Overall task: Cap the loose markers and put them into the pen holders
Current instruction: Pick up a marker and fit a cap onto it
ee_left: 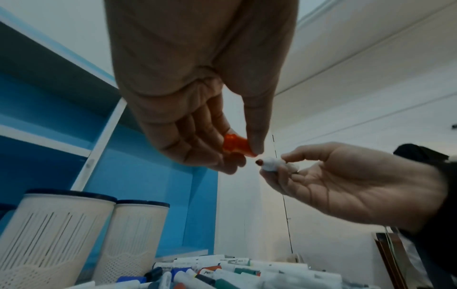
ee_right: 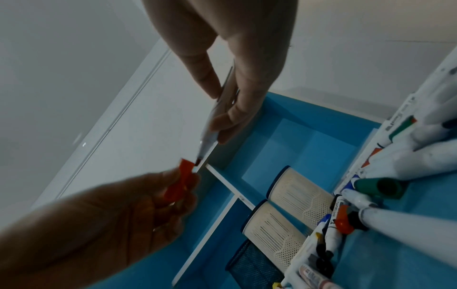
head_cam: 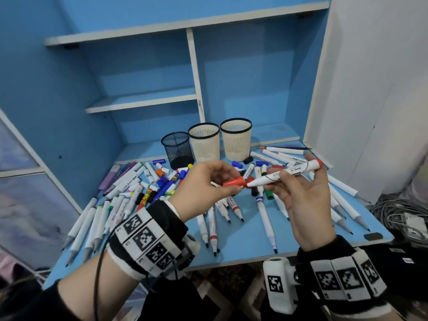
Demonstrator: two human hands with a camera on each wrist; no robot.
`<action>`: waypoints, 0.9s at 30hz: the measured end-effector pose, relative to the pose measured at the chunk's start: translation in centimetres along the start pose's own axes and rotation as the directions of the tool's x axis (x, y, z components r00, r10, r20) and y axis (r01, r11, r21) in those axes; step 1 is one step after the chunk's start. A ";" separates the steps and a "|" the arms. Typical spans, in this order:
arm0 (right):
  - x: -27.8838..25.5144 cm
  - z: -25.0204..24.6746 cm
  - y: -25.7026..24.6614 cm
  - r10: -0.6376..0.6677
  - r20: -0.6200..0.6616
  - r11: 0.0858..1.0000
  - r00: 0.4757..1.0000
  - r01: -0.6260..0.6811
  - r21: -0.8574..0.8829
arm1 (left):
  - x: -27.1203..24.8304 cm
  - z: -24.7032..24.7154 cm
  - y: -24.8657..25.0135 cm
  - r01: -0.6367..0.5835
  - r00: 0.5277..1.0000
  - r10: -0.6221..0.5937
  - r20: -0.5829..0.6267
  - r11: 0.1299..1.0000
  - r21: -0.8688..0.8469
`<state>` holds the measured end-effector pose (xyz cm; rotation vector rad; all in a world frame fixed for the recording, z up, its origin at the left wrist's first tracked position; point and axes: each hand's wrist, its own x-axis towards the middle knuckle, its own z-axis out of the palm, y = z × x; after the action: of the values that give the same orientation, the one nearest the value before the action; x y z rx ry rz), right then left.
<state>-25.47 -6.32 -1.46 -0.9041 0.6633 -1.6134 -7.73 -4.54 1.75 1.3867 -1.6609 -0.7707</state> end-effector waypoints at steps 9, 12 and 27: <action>-0.9 1.0 0.3 -0.131 -0.008 0.991 0.991 0.131 -0.007 | -1.3 -0.2 -0.7 -0.003 0.993 -0.013 -0.118 0.991 -0.135; -0.7 1.3 0.3 -0.110 0.036 0.994 0.993 0.110 0.001 | -1.6 -0.1 -0.5 -0.008 0.993 -0.011 -0.117 0.988 -0.156; -0.3 4.0 2.1 -0.117 0.235 0.992 0.965 0.105 0.063 | -2.3 -1.6 -0.1 -0.063 0.962 0.015 -0.273 0.984 -0.166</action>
<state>-20.97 -6.38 -1.02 -1.0942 0.4091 -1.5806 -6.21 -2.28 1.98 1.2707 -1.3709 -0.6538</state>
